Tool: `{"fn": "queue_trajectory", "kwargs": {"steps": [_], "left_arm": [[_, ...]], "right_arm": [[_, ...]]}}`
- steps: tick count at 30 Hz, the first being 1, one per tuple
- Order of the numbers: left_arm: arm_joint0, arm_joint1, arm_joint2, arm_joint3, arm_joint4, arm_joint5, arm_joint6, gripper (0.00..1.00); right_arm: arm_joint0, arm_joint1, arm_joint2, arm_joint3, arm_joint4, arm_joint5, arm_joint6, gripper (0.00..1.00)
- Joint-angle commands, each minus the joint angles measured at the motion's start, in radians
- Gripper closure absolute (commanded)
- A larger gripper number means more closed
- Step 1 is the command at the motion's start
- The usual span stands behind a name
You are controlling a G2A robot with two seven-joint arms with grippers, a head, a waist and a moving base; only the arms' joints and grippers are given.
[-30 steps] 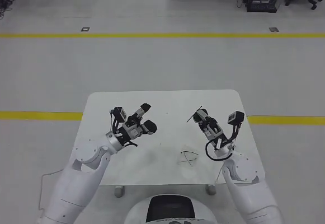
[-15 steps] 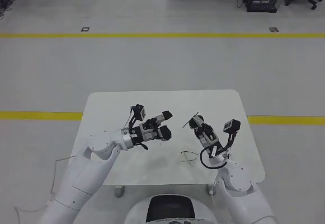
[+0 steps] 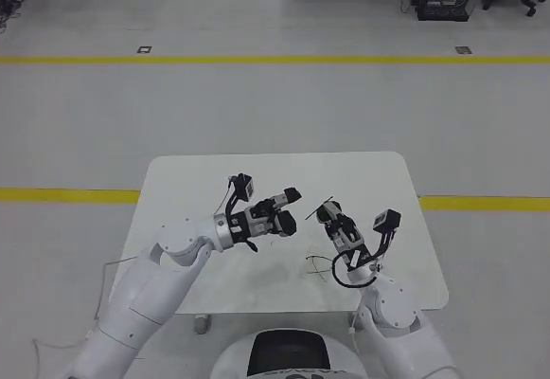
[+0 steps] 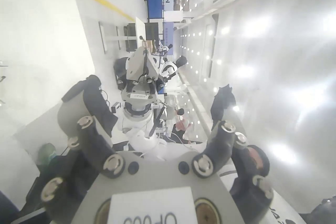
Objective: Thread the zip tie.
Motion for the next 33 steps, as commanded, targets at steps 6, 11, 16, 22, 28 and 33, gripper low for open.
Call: {"fn": "queue_trajectory", "kwargs": {"steps": [6,11,16,22,28,33], "left_arm": [[-0.045,-0.005,0.037,0.047,0.026,-0.006,0.004,0.00],[-0.045,-0.005,0.037,0.047,0.026,-0.006,0.004,0.00],[-0.043,-0.006,0.046,0.049,0.035,-0.010,0.015,0.00],[-0.071,-0.010,0.066,0.079,0.026,-0.020,0.015,0.00],[-0.121,-0.020,0.098,0.124,0.004,-0.037,0.002,0.00],[-0.137,-0.022,0.107,0.143,0.009,-0.043,-0.006,0.00]], "right_arm": [[0.007,-0.009,-0.006,0.030,0.027,0.000,-0.019,1.00],[0.007,-0.009,-0.006,0.030,0.027,0.000,-0.019,1.00],[0.017,-0.011,-0.016,0.031,0.029,0.000,-0.025,1.00],[0.030,-0.018,-0.025,0.039,0.071,0.000,-0.023,1.00],[0.045,-0.026,-0.032,0.063,0.066,0.000,-0.025,1.00],[0.045,-0.026,-0.032,0.063,0.066,0.000,-0.025,1.00]]}}
